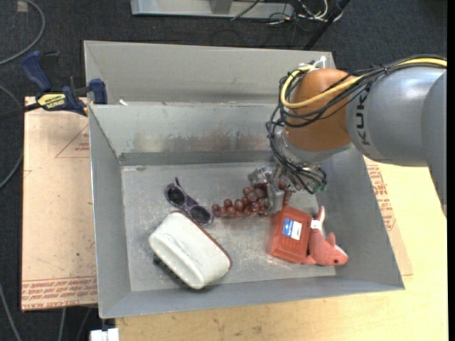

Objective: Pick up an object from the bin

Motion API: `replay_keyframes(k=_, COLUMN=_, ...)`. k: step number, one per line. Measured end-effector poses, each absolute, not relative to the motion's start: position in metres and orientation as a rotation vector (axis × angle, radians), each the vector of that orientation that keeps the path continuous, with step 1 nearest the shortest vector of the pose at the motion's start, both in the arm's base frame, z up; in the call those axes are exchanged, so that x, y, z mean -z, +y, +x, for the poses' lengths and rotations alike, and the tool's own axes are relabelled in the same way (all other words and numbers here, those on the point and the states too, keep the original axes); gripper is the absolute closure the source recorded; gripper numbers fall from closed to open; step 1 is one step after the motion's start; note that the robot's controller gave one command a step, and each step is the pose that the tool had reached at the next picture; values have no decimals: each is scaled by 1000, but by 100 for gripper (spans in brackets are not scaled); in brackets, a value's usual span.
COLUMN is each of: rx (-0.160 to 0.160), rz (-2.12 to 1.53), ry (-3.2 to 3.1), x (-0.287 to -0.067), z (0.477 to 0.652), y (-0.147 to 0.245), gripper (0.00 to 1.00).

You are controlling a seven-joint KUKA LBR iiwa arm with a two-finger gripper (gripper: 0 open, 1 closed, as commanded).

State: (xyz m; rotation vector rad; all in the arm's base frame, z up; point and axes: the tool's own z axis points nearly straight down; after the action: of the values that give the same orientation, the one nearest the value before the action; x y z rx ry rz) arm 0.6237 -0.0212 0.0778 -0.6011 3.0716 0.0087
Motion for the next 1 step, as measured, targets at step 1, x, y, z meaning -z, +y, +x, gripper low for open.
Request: replay_keyframes(k=1, rx=-9, rz=-604, ry=3079, x=-95, z=621, y=-22, gripper=100)
